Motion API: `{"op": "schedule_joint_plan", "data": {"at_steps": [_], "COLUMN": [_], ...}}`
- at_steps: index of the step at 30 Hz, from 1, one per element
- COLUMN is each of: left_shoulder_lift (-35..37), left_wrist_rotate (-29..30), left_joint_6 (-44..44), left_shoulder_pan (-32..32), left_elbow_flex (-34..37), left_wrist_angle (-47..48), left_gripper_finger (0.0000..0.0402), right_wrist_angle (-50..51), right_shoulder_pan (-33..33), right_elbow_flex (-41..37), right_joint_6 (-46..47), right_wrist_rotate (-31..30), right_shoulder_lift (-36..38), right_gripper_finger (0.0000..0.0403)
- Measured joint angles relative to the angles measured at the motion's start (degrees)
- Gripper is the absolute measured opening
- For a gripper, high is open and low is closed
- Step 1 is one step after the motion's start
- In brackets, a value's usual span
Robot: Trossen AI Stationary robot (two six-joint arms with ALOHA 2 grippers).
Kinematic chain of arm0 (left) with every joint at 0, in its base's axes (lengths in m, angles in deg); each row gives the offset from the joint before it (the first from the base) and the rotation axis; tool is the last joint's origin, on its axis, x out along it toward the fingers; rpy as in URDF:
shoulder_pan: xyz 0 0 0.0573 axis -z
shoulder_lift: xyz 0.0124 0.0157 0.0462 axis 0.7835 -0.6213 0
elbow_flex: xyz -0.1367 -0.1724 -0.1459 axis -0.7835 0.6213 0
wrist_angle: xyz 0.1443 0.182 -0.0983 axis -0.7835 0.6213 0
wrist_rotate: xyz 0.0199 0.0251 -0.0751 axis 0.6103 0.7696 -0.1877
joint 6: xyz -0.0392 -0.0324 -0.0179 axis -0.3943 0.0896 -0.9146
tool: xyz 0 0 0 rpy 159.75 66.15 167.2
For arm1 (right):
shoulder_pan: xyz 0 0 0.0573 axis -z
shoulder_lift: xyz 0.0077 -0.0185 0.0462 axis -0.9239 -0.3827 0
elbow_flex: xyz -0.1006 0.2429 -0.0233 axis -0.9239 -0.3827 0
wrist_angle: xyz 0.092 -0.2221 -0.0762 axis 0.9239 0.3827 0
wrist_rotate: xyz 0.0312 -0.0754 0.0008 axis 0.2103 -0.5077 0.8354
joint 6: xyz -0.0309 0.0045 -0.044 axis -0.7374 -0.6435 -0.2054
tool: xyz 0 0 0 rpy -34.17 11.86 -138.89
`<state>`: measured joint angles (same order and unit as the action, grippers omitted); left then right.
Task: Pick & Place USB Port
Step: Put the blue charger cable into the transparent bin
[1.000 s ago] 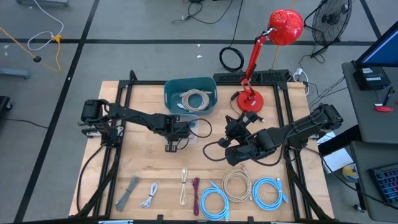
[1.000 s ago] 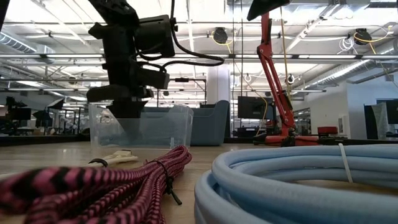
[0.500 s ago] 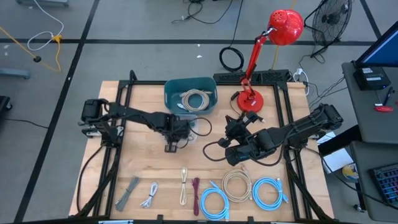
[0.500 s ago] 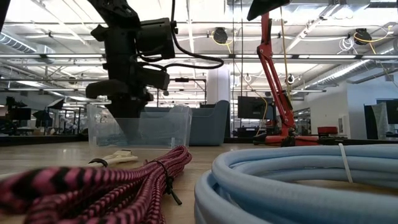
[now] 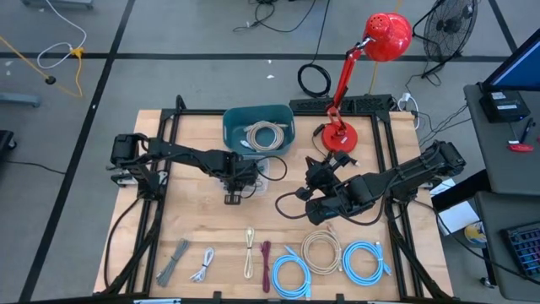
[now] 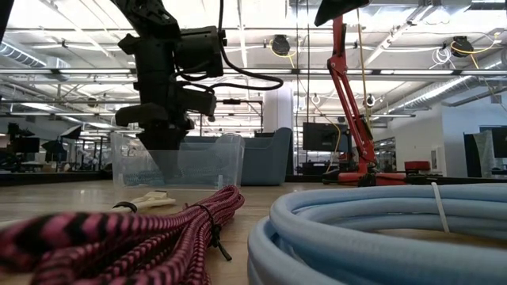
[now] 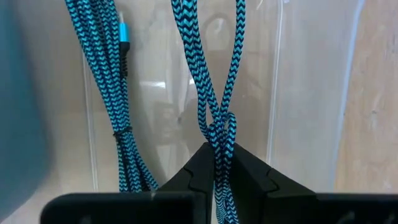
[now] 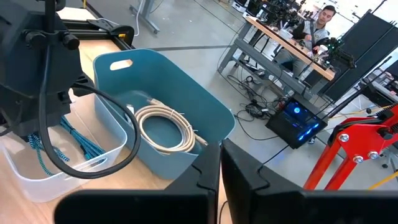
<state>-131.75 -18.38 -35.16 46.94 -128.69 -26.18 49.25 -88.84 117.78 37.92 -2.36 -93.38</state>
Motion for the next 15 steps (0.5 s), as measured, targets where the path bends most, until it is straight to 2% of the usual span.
{"op": "schedule_joint_plan", "data": {"at_steps": [8, 15], "left_shoulder_lift": [0.0, 0.0], "left_wrist_rotate": [0.0, -0.1], "left_joint_6": [-1.5, -2.7], "left_shoulder_pan": [0.0, 0.1], "left_elbow_flex": [0.0, 0.0], "left_wrist_angle": [0.1, 0.6], "left_gripper_finger": [0.0048, 0.0127], "right_wrist_angle": [-0.2, -0.2], "right_shoulder_pan": [0.0, 0.0], "right_elbow_flex": [0.0, 0.0], "right_joint_6": [0.0, 0.0], "right_wrist_rotate": [0.0, 0.0], "right_shoulder_lift": [0.0, 0.0], "right_gripper_finger": [0.0008, 0.0008]}}
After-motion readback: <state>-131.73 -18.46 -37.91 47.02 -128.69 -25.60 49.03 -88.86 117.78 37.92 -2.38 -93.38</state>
